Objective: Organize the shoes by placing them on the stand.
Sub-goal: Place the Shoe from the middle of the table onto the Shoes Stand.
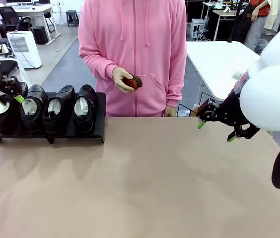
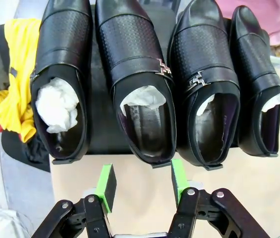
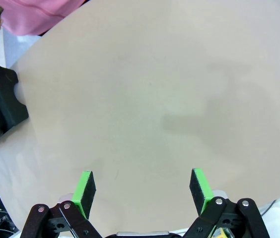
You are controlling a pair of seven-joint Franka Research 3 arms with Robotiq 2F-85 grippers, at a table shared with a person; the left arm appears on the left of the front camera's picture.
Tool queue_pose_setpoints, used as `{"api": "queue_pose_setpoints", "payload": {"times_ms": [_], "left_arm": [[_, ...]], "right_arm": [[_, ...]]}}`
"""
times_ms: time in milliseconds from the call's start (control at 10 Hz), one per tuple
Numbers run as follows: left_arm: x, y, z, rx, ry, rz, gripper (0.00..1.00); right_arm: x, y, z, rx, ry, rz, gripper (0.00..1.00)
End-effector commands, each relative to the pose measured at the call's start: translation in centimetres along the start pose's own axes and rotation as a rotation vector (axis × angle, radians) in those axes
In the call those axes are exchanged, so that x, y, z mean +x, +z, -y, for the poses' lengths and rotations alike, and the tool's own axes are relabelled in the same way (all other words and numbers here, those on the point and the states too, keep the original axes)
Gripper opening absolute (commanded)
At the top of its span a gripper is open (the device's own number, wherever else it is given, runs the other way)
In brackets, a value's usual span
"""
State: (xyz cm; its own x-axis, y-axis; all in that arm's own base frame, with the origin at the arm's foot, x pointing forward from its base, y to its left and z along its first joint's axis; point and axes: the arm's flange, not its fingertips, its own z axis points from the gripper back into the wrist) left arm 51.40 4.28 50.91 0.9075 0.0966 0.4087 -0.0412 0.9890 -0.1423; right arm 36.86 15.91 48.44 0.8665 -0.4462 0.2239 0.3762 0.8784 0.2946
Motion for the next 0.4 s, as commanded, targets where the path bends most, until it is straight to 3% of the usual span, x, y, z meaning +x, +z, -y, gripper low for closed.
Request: {"api": "queue_pose_setpoints", "payload": {"times_ms": [0, 300], "left_arm": [[0.05, 0.14, -0.16, 0.002, 0.001, 0.007, 0.59], [0.05, 0.14, -0.16, 0.002, 0.001, 0.007, 0.59]], "right_arm": [[0.39, 0.05, -0.09, 0.025, 0.014, -0.016, 1.00], [0.39, 0.05, -0.09, 0.025, 0.014, -0.016, 1.00]]}}
